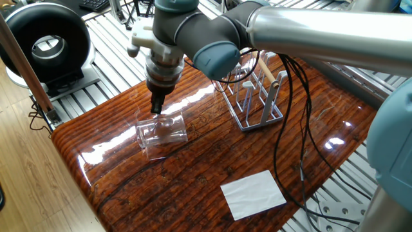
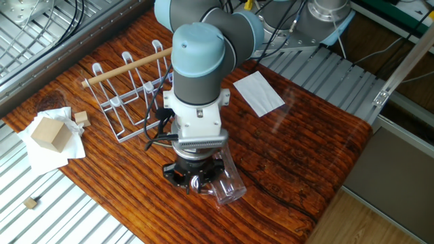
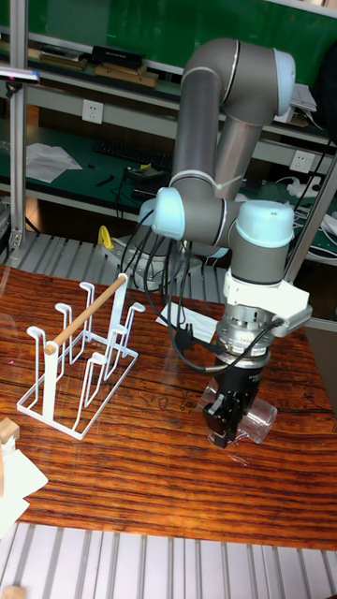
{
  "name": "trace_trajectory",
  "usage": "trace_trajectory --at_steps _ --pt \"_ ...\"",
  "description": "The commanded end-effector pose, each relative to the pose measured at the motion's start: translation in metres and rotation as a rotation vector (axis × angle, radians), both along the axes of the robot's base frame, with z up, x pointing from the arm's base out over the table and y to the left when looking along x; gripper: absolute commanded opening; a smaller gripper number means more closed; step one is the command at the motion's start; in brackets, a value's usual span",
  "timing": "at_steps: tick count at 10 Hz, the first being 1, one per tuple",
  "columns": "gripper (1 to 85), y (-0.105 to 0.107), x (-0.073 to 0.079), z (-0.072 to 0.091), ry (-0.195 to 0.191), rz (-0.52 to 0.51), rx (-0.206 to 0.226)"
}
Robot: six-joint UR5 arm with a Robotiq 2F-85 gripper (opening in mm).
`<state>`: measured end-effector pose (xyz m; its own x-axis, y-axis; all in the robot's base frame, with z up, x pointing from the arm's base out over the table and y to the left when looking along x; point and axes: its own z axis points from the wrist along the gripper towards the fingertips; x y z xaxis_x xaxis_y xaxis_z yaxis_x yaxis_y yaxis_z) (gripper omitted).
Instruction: Put the cup on the cup rack
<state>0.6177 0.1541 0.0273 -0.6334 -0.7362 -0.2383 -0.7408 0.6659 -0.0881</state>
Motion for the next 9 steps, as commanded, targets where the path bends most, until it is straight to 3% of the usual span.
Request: trace_trajectory --at_steps 1,3,9 --pt "30.7 -0.001 -0.006 -0.003 0.000 0.050 0.015" --pt "31.0 0.000 -0.016 -0.005 0.029 0.074 0.026" --pt "34.0 -0.008 -0.020 0.001 0.041 0.098 0.036"
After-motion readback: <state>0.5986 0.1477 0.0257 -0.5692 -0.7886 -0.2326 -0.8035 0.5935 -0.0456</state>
